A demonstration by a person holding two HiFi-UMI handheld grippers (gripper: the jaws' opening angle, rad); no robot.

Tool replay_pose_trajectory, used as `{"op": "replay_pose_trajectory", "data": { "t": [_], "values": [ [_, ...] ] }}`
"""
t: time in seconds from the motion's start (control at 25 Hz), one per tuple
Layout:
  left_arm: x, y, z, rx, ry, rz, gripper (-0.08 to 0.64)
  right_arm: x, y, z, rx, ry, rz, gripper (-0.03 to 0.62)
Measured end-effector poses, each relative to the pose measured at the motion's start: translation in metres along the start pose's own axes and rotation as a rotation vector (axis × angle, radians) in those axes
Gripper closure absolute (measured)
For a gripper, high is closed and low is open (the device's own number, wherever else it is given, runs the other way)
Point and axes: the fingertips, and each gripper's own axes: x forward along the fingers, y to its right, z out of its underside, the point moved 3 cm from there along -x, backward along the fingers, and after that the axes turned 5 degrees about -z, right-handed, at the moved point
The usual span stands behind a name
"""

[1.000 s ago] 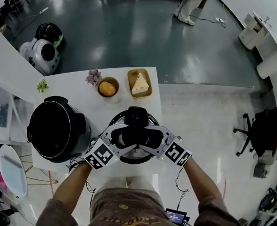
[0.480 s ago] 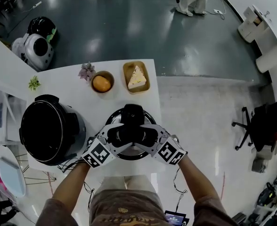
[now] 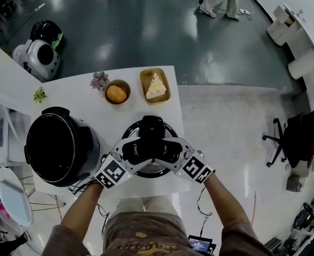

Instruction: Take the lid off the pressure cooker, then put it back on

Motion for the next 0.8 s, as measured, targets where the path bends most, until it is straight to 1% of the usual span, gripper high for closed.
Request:
{"op": "replay_pose_trajectory", "data": {
  "t": [0.08, 0.16, 0.28, 0.4, 0.52, 0.64, 0.8],
  "values": [
    [-0.007, -0.006, -0.016, -0.033, 0.042, 0.000, 0.232, -0.008, 0.005, -0.012, 0.034, 0.036, 0.024, 0.314],
    [-0.014, -0.011, -0.036, -0.033, 0.077, -0.009, 0.232, -0.017, 0.013, -0.028, 0.070, 0.089, 0.064, 0.333],
    [-0.028, -0.021, -0.069, -0.034, 0.139, -0.037, 0.232, -0.038, 0.027, -0.062, 0.118, 0.191, 0.132, 0.333],
    [-0.049, -0.029, -0.103, -0.052, 0.214, -0.077, 0.234, -0.062, 0.029, -0.096, 0.102, 0.262, 0.207, 0.337],
    [-0.076, -0.031, -0.129, -0.096, 0.300, -0.120, 0.242, -0.085, 0.016, -0.122, 0.075, 0.314, 0.271, 0.337],
    [-0.102, -0.028, -0.143, -0.131, 0.363, -0.170, 0.245, -0.106, -0.003, -0.134, 0.060, 0.354, 0.325, 0.337],
    [-0.121, -0.018, -0.142, -0.141, 0.389, -0.212, 0.245, -0.120, -0.024, -0.130, 0.063, 0.364, 0.351, 0.337]
  ]
}}
